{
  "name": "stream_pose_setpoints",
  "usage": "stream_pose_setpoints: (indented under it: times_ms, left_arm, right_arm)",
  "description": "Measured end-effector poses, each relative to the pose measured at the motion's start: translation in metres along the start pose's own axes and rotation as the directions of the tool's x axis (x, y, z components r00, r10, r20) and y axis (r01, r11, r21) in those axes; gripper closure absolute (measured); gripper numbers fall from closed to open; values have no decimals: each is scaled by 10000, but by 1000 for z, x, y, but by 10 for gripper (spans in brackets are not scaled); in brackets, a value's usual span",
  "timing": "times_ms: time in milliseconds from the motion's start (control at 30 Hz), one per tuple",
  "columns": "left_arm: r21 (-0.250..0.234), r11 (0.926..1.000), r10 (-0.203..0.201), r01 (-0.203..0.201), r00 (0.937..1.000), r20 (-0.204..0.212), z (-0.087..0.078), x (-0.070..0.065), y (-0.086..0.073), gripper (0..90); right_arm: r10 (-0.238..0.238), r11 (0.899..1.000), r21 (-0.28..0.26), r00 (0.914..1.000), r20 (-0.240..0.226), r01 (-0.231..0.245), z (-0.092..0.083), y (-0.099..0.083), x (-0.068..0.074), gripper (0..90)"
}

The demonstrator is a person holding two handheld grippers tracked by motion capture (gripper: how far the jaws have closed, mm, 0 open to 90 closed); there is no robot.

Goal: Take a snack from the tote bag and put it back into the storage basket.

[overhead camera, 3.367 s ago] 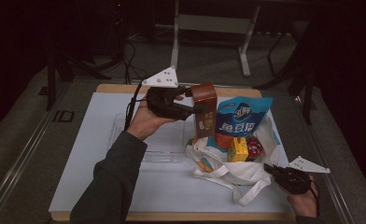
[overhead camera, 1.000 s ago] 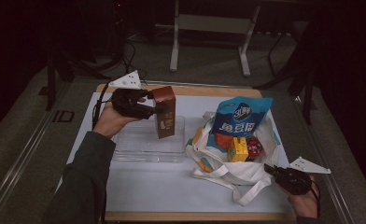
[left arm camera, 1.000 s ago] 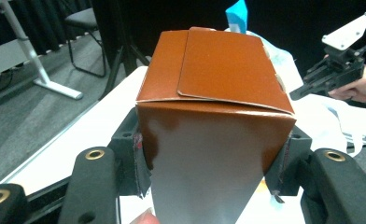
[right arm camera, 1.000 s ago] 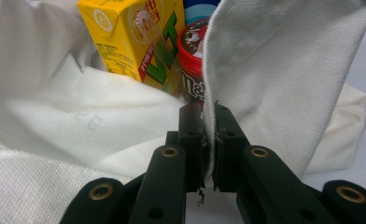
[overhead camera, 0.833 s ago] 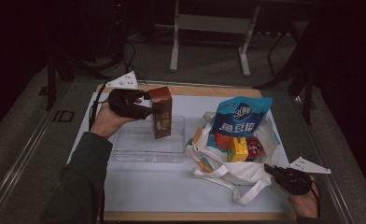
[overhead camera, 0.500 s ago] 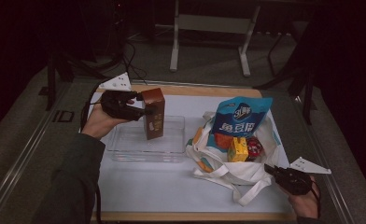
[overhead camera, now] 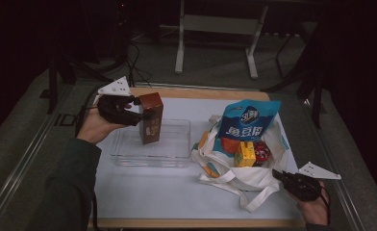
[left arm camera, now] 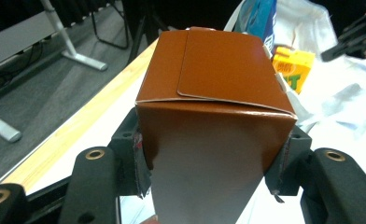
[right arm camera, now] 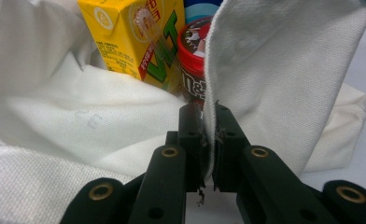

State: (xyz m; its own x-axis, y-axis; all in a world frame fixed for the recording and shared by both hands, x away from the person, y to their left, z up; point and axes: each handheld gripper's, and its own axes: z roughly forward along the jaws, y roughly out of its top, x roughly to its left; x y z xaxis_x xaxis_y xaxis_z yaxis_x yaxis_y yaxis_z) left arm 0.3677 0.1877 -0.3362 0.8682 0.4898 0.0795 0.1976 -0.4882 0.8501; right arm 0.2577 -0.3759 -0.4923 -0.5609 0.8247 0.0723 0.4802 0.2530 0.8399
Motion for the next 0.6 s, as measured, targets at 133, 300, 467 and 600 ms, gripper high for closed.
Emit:
stream_pose_setpoints:
  times_ms: [133,300,467,600]
  left_arm:
    - [209,9997,88,-88,10000,8,2,0,-1,432]
    - [530,9985,170,-168,9999,-22,7,-2,-1,431]
    - [974,9946,346,-344,9994,-7,12,-3,-4,431]
    - [1111,9934,287,-287,9996,17,14,-2,-9,431]
  right_arm:
    - [-23,10000,1,10000,-1,23,0,0,0,842]
    - [-25,10000,-8,10000,8,25,0,0,0,841]
    - [-37,10000,-10,10000,16,37,0,0,0,841]
    - [-46,10000,-10,10000,20,46,0,0,0,841]
